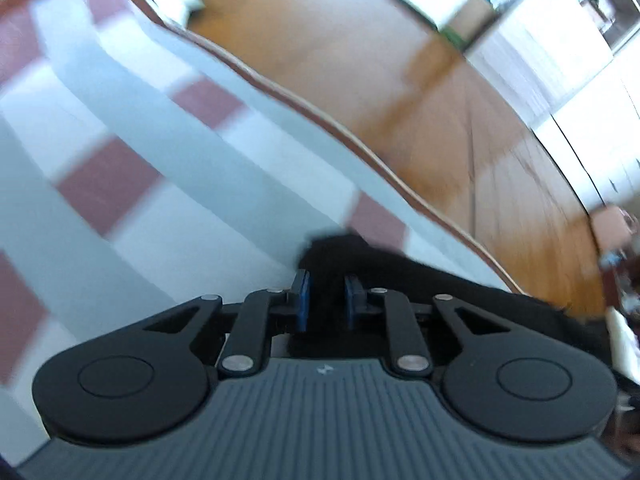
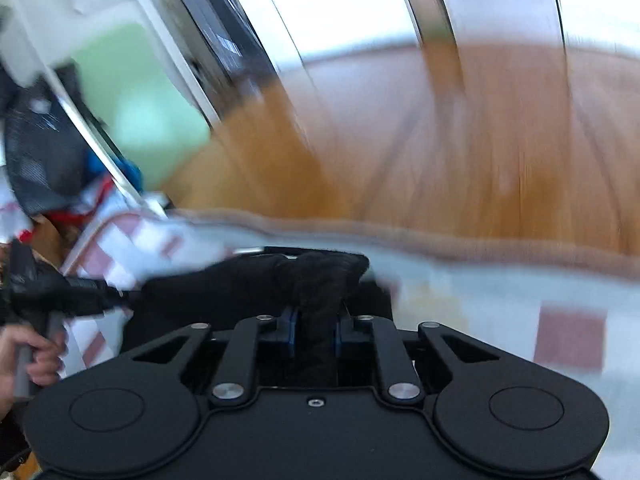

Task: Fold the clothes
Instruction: 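Grasp the folded black bundle edge with the left tool while the right tool pinches the drawstring end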

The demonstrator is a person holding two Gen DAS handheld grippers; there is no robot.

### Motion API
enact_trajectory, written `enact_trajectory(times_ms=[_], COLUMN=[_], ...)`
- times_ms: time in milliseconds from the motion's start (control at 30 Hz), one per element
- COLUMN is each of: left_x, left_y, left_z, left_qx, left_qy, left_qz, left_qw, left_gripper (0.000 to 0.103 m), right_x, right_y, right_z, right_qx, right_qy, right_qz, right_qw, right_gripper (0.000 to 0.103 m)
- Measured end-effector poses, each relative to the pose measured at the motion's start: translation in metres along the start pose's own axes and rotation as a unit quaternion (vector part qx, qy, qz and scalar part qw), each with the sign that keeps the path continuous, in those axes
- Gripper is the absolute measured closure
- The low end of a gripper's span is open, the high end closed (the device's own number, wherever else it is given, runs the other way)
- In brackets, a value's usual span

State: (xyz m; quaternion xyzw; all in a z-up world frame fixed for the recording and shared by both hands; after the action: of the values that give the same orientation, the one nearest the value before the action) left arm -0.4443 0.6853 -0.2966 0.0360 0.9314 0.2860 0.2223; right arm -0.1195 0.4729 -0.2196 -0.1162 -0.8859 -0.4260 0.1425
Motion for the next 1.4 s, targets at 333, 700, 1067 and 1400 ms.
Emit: enact_trajectory(times_ms=[333,700,1067,1400], left_x=[-0.066,-0.067,-0.007,0.048], left_y=[-0.036,-0.127,-0.084,-0.08], left_z=[-0.036,-0.027,-0.074,-0.032], left_qx=[0.032,0.159,0.065,0.114], left_qy=[-0.065,-0.059,-0.054,-0.147], left_qz=[0.143,0.183,0.119,-0.064], left_qw=[0.987,0.9683,0.9894,0.9804], left_gripper=[0.062,0.04,0.036,0.036], right_x=[-0.018,0.018,-0.021,-0.1], right_y=[-0.02,-0.101,-0.094,-0.111], right_z=[0.007,-0.036,-0.055,-0.082], right_qx=[0.08,0.111,0.142,0.09], right_qy=[-0.046,-0.069,-0.077,0.113], right_qz=[0.023,-0.108,0.003,0.349], right_qw=[0.995,0.985,0.987,0.926], right_gripper=[0.041,0.058,0.034,0.017])
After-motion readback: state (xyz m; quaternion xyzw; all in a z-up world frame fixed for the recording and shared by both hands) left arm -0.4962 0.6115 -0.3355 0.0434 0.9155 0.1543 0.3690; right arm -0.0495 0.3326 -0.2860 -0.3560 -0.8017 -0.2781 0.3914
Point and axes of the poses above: each gripper's, at about its wrist camera, not at the fingertips, and z roughly the way its jaws point, x to its left, y to its top, the point moved 3 cm from there along z, roughly the way its jaws point
